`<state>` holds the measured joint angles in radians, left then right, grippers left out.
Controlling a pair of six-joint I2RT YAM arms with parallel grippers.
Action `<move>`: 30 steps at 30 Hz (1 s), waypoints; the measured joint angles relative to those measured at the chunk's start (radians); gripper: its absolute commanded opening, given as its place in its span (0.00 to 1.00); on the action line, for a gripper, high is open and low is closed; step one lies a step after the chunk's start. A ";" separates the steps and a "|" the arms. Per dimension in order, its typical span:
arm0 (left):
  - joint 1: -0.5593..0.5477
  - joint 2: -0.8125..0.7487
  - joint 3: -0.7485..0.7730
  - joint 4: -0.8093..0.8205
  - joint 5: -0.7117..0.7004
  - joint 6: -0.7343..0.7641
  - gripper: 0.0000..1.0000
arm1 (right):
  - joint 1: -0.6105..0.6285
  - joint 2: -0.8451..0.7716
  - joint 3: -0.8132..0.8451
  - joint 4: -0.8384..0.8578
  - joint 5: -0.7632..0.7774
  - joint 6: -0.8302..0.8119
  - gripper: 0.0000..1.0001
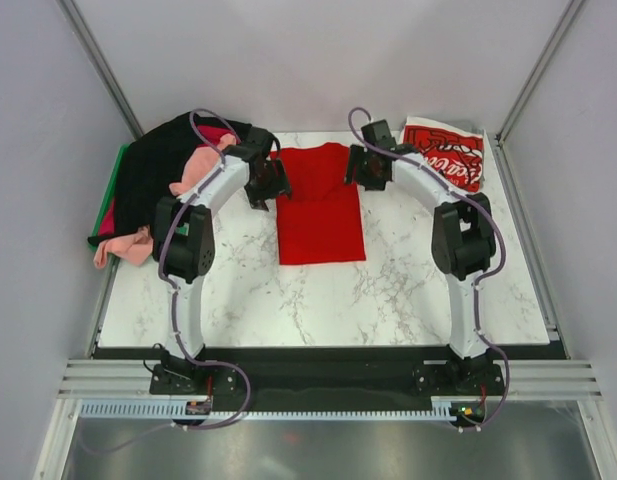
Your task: Fold and stack the t-shirts
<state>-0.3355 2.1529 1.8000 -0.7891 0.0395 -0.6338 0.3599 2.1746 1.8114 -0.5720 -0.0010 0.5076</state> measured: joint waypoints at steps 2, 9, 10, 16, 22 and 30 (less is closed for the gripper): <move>0.023 -0.005 0.047 -0.016 0.009 0.004 0.75 | -0.017 0.010 0.091 -0.021 -0.003 -0.010 0.71; 0.024 -0.209 -0.099 0.003 0.034 0.010 0.72 | -0.017 -0.291 -0.185 0.061 -0.086 0.005 0.70; 0.007 -0.249 -0.146 0.009 0.045 0.010 0.72 | -0.007 -0.336 -0.245 0.071 -0.101 0.011 0.70; -0.087 -0.439 -0.529 0.114 0.099 0.005 0.64 | 0.043 -0.533 -0.668 0.169 -0.202 0.054 0.62; -0.074 -0.600 -0.849 0.206 0.129 -0.010 0.62 | 0.021 -0.546 -0.860 0.206 -0.275 0.064 0.60; -0.072 -0.677 -0.960 0.374 0.154 -0.037 0.61 | -0.006 -0.503 -0.892 0.340 -0.336 0.064 0.53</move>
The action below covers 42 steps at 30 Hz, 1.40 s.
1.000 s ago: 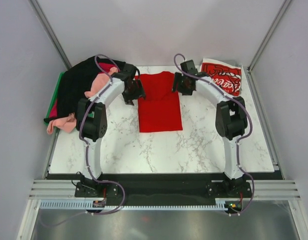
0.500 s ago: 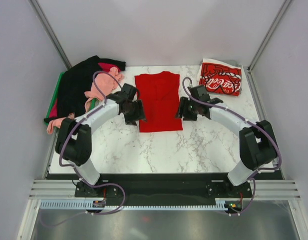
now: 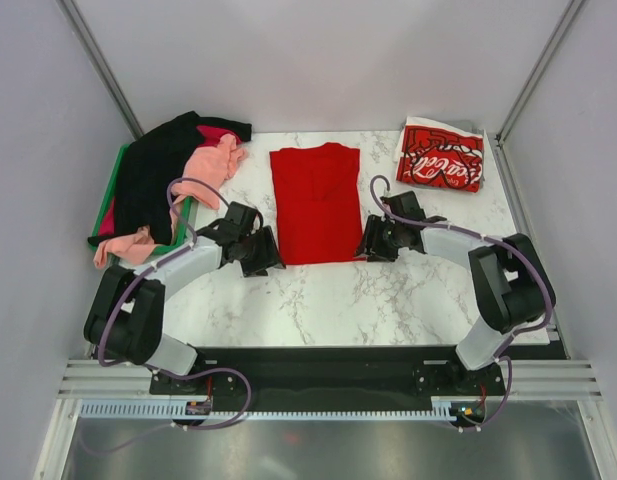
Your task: Fold and stack the t-shirts
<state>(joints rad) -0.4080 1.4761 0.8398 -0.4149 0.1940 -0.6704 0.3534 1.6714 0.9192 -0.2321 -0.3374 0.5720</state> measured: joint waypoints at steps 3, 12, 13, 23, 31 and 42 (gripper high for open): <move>0.000 0.002 -0.011 0.030 -0.001 -0.008 0.60 | -0.005 0.025 -0.013 0.028 -0.006 0.000 0.51; 0.000 0.042 -0.011 0.102 -0.014 -0.020 0.55 | -0.032 0.049 -0.031 0.072 -0.042 -0.013 0.36; 0.000 0.048 -0.011 0.108 -0.016 -0.021 0.55 | -0.034 0.053 -0.031 0.076 -0.045 -0.014 0.33; 0.000 0.117 -0.013 0.162 -0.064 -0.053 0.48 | -0.044 0.090 -0.031 0.129 -0.085 -0.029 0.15; 0.000 0.127 -0.039 0.254 -0.061 -0.079 0.49 | -0.045 0.096 -0.037 0.156 -0.102 -0.047 0.12; 0.000 0.148 -0.053 0.334 -0.052 -0.088 0.29 | -0.046 0.096 -0.048 0.186 -0.114 -0.053 0.11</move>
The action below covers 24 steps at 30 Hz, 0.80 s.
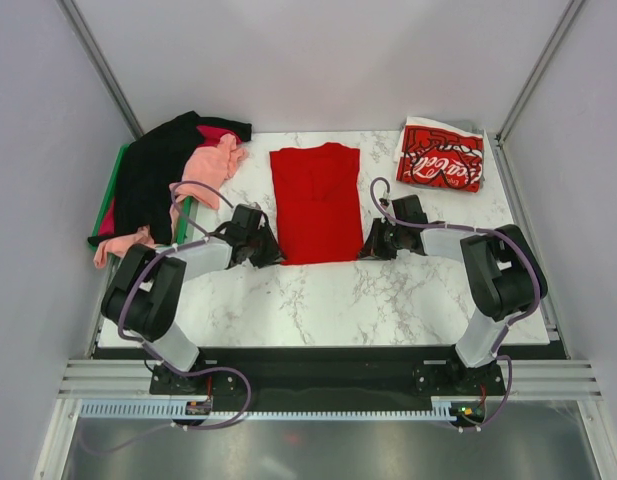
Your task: Fold and stack the t-shirts
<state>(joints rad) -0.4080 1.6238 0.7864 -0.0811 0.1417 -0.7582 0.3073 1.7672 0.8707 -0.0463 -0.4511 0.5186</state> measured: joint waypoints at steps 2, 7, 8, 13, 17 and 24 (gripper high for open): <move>0.000 0.014 0.004 0.006 0.003 -0.007 0.19 | 0.000 0.001 -0.001 0.003 -0.001 -0.001 0.04; -0.002 0.041 0.028 0.007 0.008 -0.015 0.02 | 0.000 0.002 -0.003 0.010 0.000 0.000 0.00; -0.005 0.043 0.033 0.006 0.008 -0.016 0.02 | -0.001 0.002 -0.003 0.010 -0.001 0.000 0.00; -0.042 0.010 0.034 -0.049 -0.024 -0.027 0.02 | -0.003 -0.018 -0.027 0.018 0.001 0.006 0.00; -0.091 -0.110 0.029 -0.131 -0.047 -0.042 0.02 | -0.003 -0.116 -0.118 -0.008 0.018 0.013 0.00; -0.178 -0.369 -0.027 -0.256 -0.056 -0.087 0.02 | 0.012 -0.472 -0.227 -0.152 0.037 0.061 0.00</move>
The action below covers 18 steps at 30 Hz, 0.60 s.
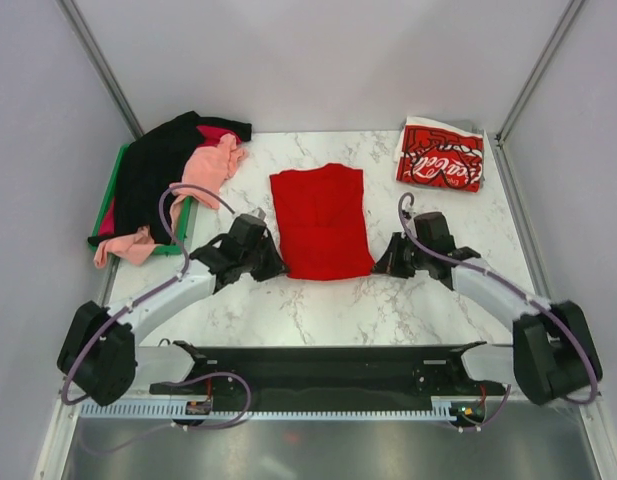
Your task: Fold and stack the t-shirts
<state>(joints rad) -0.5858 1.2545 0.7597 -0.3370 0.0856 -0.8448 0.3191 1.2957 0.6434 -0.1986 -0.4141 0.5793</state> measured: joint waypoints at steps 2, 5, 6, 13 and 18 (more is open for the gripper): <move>-0.029 -0.052 -0.018 -0.051 -0.008 -0.018 0.02 | 0.021 -0.117 -0.018 -0.056 0.013 0.024 0.00; -0.098 -0.172 -0.034 -0.151 -0.011 -0.057 0.02 | 0.087 -0.325 -0.025 -0.145 0.043 0.075 0.00; -0.113 -0.207 -0.034 -0.173 -0.011 -0.067 0.02 | 0.113 -0.380 -0.024 -0.168 0.055 0.092 0.00; -0.132 -0.333 0.045 -0.353 -0.074 -0.097 0.02 | 0.169 -0.480 0.066 -0.336 0.132 0.161 0.00; -0.109 -0.221 0.207 -0.425 -0.124 -0.085 0.02 | 0.170 -0.332 0.264 -0.404 0.213 0.129 0.00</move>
<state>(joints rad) -0.6945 1.0332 0.9665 -0.7620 -0.0380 -0.9298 0.4892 0.9634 0.9070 -0.6022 -0.2008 0.7078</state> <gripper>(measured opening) 0.030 0.010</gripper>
